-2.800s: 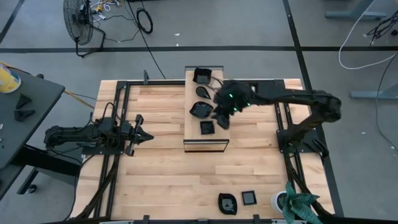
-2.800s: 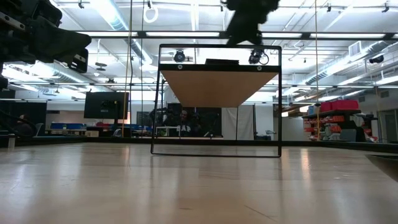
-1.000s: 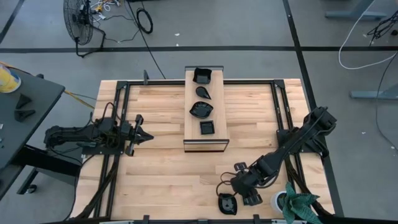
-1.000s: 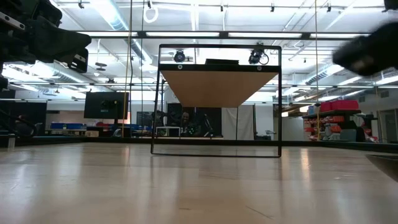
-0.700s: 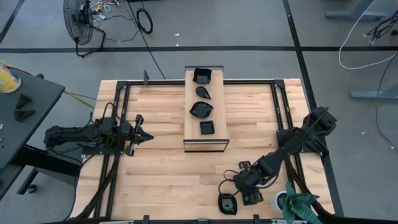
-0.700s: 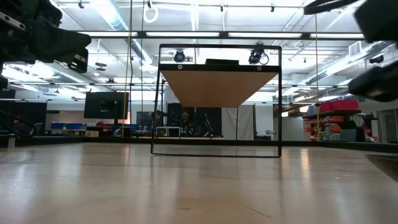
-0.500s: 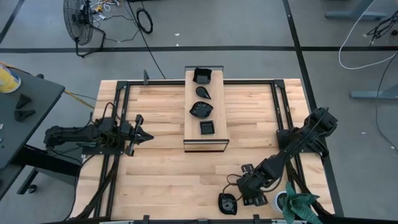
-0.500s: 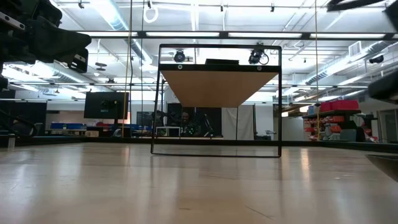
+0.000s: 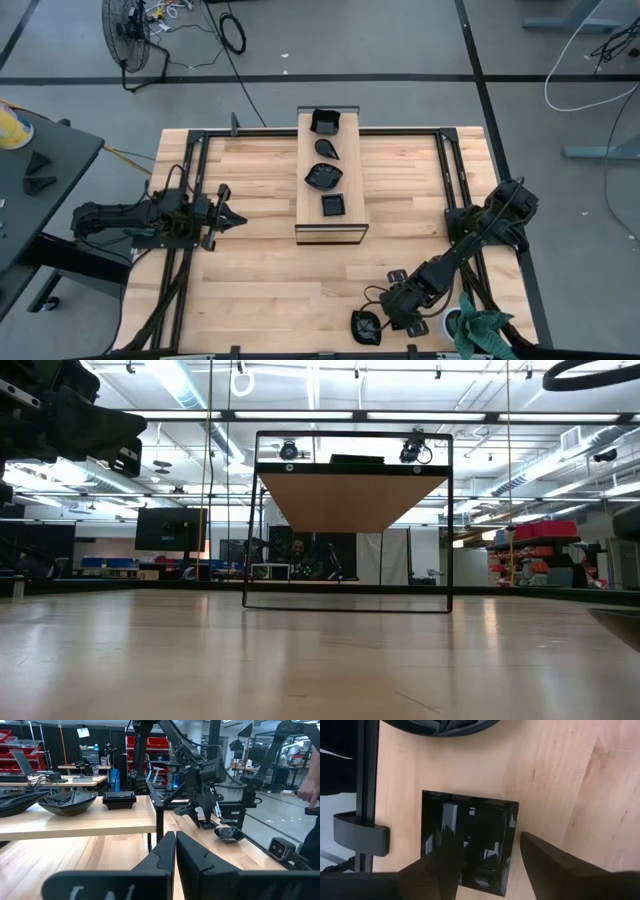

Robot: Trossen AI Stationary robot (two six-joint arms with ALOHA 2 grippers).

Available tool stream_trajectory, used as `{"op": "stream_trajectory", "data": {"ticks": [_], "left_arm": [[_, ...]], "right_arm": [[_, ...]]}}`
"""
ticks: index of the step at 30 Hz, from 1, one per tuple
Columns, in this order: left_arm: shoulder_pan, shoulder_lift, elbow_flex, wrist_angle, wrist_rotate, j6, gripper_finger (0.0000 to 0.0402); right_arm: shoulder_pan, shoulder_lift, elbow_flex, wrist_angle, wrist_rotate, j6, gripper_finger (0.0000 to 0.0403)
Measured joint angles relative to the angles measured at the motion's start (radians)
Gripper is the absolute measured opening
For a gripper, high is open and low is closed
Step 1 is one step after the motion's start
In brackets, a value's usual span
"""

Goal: Pick & Place Mini shaped plates
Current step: Stack the square plate on top of the square plate on the shelf

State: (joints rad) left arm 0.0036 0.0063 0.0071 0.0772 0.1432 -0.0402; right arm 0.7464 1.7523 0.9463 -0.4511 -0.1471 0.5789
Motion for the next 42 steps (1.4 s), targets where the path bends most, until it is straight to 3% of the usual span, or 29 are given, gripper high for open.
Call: {"op": "stream_trajectory", "data": {"ticks": [6,34,42], "left_arm": [[0.0,0.0,0.0,0.0,0.0,0.0,0.0018],[0.0,0.0,0.0,0.0,0.0,0.0,0.0018],[0.0,0.0,0.0,0.0,0.0,0.0,0.0018]], "right_arm": [[0.0,0.0,0.0,0.0,-0.003,0.028,0.0186],[-0.021,-0.004,0.0,-0.008,-0.071,0.032,0.0009],[-0.048,-0.02,0.0,-0.014,-0.101,0.008,0.0003]]}}
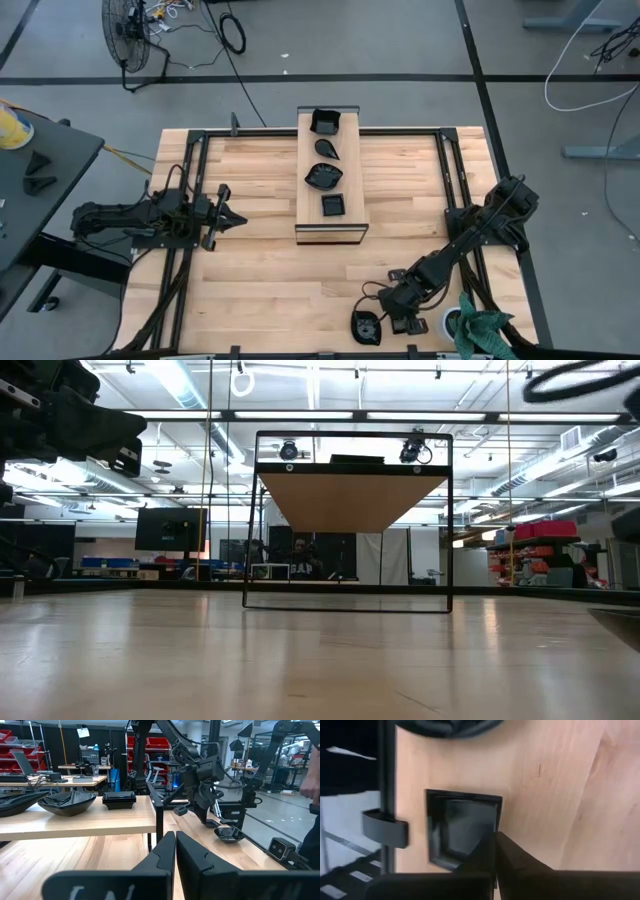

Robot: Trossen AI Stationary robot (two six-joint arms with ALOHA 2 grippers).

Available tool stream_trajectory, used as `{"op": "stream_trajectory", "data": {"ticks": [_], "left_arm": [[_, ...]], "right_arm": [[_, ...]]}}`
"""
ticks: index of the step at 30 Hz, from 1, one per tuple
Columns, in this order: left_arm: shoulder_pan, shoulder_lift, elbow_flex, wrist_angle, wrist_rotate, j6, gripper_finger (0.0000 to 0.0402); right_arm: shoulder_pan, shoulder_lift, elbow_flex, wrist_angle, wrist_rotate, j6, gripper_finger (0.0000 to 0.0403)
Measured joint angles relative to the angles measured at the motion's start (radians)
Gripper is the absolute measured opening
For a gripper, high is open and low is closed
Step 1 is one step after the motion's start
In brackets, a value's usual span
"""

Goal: Pick & Place Mini shaped plates
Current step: Stack the square plate on top of the square plate on the shelf

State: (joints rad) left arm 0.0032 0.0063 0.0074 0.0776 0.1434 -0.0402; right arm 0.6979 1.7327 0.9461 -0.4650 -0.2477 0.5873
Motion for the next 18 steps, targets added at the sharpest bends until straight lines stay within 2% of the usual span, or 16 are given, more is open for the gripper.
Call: {"op": "stream_trajectory", "data": {"ticks": [7,18], "left_arm": [[0.0,0.0,0.0,0.0,0.0,0.0,0.0018],[0.0,0.0,0.0,0.0,0.0,0.0,0.0018]], "right_arm": [[-0.049,-0.109,0.032,-0.056,0.004,0.105,0.0001],[-0.174,-0.305,0.082,-0.18,0.121,0.251,0.0]]}}
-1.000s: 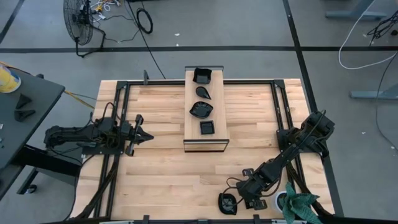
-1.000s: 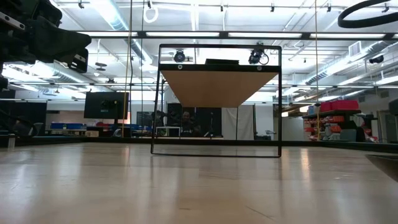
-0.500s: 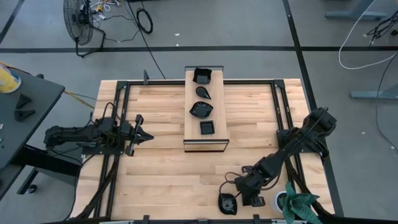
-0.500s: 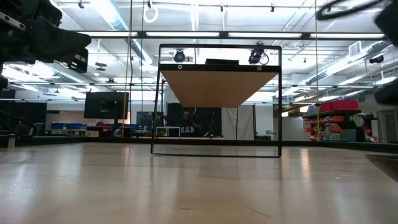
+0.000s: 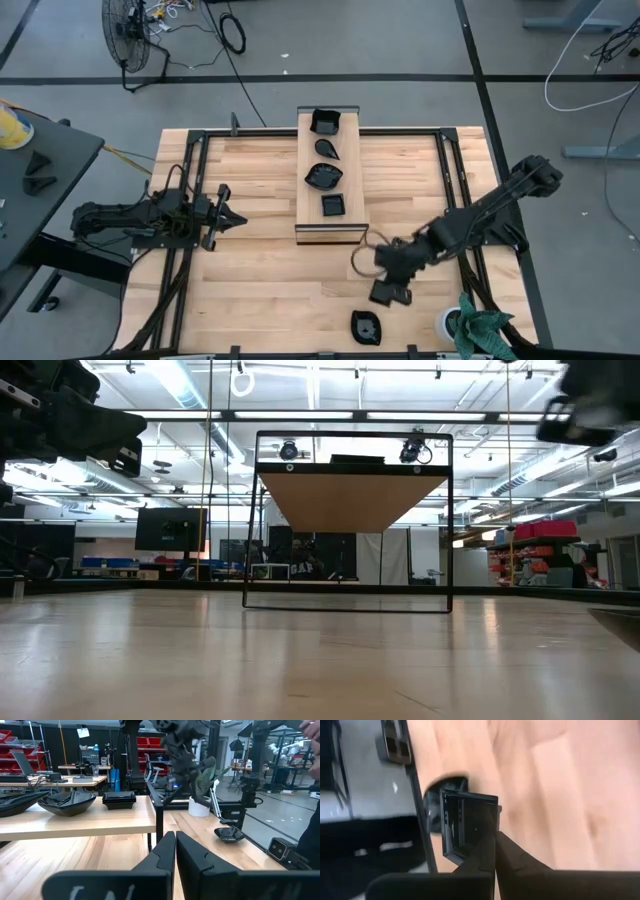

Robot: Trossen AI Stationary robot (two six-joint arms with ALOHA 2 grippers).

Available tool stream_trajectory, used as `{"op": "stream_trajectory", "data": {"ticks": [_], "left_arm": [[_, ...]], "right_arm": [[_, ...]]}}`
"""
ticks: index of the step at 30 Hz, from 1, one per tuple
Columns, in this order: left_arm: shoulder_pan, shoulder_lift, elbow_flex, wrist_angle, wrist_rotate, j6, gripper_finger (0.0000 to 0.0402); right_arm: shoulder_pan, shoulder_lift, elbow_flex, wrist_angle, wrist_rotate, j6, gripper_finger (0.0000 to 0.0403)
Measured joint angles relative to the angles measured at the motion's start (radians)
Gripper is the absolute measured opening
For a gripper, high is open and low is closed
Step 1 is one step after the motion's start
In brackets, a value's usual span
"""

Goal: Pick & Place Mini shaped plates
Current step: Stack the square plate on top of the square plate on the shelf

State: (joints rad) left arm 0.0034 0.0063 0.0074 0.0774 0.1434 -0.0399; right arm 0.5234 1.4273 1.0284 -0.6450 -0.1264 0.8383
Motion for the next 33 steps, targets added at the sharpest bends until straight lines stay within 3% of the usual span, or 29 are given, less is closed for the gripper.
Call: {"op": "stream_trajectory", "data": {"ticks": [13,18,26,33], "left_arm": [[0.0,0.0,0.0,0.0,0.0,0.0,0.0018],[0.0,0.0,0.0,0.0,0.0,0.0,0.0018],[0.0,0.0,0.0,0.0,0.0,0.0,0.0018],[0.0,0.0,0.0,0.0,0.0,0.0,0.0018]], "right_arm": [[-0.301,-0.179,-0.043,-0.105,0.092,-0.189,0.0],[-0.427,-0.219,-0.022,-0.099,0.017,-0.088,0.0],[-0.467,-0.231,0.065,-0.093,-0.115,-0.015,0.0],[-0.477,-0.207,0.166,-0.043,-0.066,0.233,0.0]]}}
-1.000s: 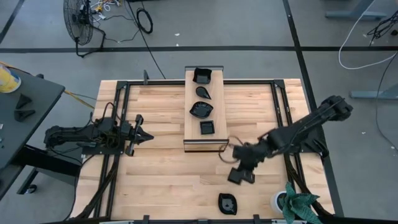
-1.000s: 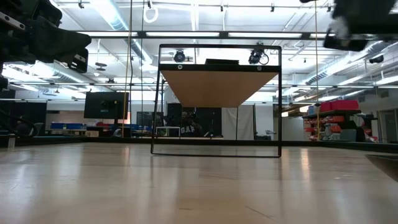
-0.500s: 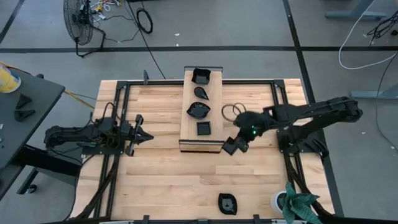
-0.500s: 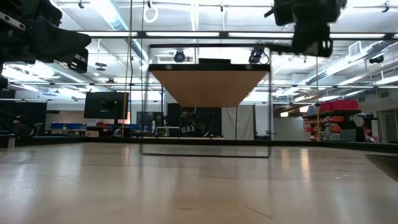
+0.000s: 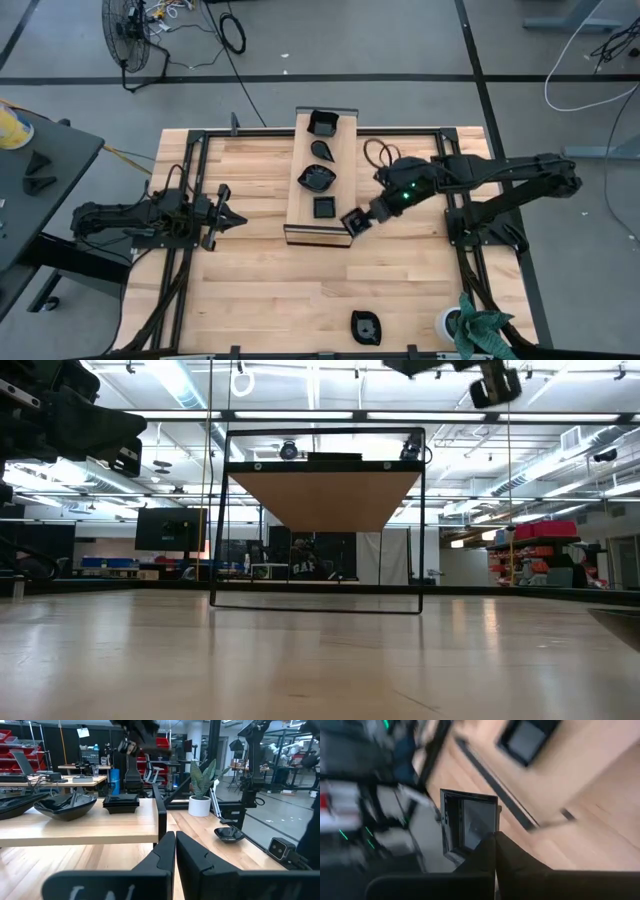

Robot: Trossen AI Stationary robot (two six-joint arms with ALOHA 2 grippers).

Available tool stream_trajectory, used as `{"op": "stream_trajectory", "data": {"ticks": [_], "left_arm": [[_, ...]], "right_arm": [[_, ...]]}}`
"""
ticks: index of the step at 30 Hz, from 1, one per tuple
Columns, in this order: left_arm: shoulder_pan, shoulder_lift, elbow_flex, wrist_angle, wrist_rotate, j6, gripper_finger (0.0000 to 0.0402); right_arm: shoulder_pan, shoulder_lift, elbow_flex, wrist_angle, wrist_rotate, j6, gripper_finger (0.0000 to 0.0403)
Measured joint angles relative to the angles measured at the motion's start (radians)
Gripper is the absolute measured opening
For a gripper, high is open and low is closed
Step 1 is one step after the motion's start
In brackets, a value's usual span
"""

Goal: Pick & Place Mini shaped plates
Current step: Stack the square plate on top of the square plate on the shelf

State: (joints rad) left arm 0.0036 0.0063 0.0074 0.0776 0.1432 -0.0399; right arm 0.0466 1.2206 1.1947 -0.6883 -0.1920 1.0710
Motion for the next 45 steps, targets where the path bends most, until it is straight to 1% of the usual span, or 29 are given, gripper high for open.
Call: {"op": "stream_trajectory", "data": {"ticks": [4,7,11,16,22,29,36,42,45], "left_arm": [[0.0,0.0,0.0,0.0,0.0,0.0,0.0018],[0.0,0.0,0.0,0.0,0.0,0.0,0.0018],[0.0,0.0,0.0,0.0,0.0,0.0,0.0018],[0.0,0.0,0.0,0.0,0.0,0.0,0.0018],[0.0,0.0,0.0,0.0,0.0,0.0,0.0018],[0.0,0.0,0.0,0.0,0.0,0.0,0.0018],[0.0,0.0,0.0,0.0,0.0,0.0,0.0018],[0.0,0.0,0.0,0.0,0.0,0.0,0.0018],[0.0,0.0,0.0,0.0,0.0,0.0,0.0018]], "right_arm": [[-0.016,0.046,0.076,0.018,0.105,0.142,0.0],[-0.023,0.088,0.107,0.024,0.167,0.277,0.0],[-0.023,0.146,0.109,0.087,0.185,0.432,0.0],[-0.02,0.208,0.109,0.121,0.221,0.561,0.0],[-0.02,0.263,0.109,0.13,0.245,0.592,0.0],[-0.023,0.311,0.109,0.14,0.262,0.577,0.0],[-0.049,0.313,0.078,0.155,0.267,0.524,0.0],[-0.05,0.313,0.074,0.188,0.258,0.491,0.0],[-0.049,0.313,0.074,0.193,0.254,0.491,0.001]]}}
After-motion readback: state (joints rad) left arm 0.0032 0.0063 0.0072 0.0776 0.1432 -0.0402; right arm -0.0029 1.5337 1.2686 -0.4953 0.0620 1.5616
